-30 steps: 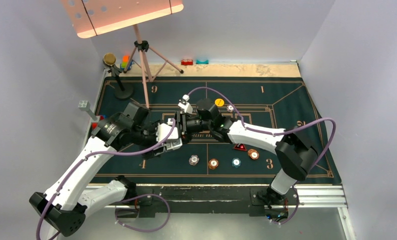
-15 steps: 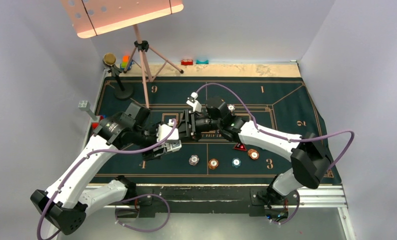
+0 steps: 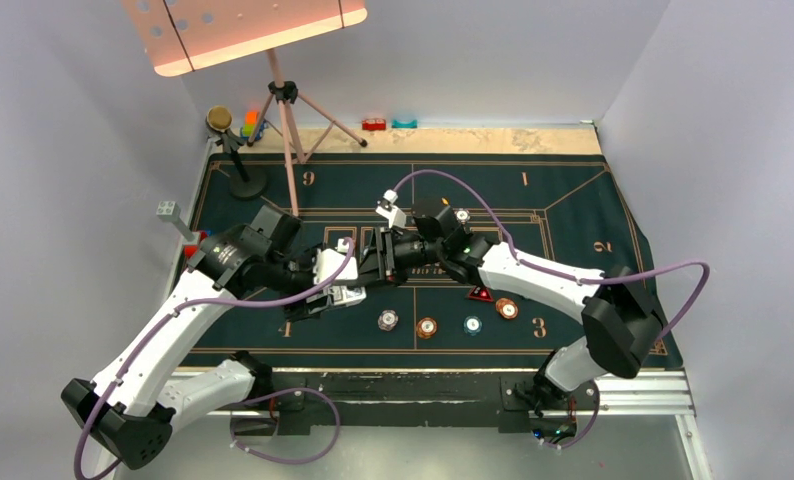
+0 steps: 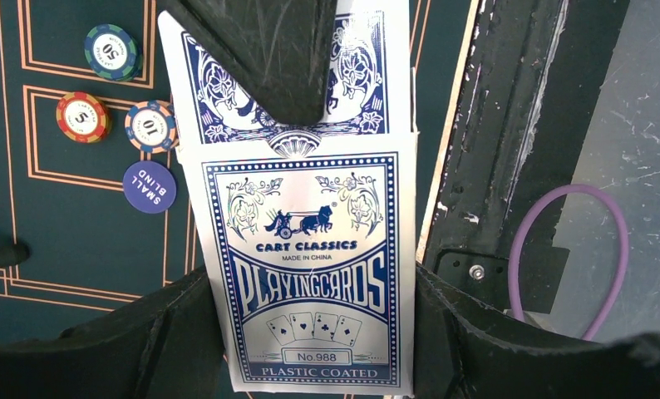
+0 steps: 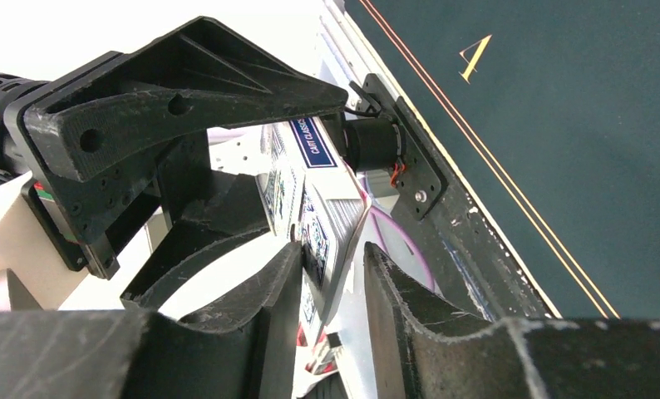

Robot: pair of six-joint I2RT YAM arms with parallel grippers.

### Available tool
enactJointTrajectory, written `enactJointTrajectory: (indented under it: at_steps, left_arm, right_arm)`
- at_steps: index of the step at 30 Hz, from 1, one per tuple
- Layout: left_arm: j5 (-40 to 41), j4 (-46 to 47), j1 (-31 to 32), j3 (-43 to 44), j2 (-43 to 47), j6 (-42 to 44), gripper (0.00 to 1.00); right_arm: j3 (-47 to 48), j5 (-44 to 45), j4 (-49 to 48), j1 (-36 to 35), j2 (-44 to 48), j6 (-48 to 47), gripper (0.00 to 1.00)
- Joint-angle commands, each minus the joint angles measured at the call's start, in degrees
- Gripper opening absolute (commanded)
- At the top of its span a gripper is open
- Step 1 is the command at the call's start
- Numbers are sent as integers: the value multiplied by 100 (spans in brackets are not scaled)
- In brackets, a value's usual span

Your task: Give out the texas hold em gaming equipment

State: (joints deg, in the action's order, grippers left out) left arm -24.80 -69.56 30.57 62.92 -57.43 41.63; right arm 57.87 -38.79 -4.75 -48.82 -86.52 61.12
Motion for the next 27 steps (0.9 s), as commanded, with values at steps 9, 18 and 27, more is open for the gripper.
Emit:
enactJointTrajectory:
  at_steps: [9, 18, 27]
  left_arm:
    - [-38, 81, 20, 120, 153, 44, 0]
    - [18, 81, 22, 152, 92, 41, 0]
    - [-1, 88, 22, 239, 36, -27, 0]
  right_arm:
    - [-152, -86, 308, 254, 466, -336, 32]
    - [6, 45, 97, 123, 460, -281, 63]
    - [69, -197, -1227, -258, -164, 494, 56]
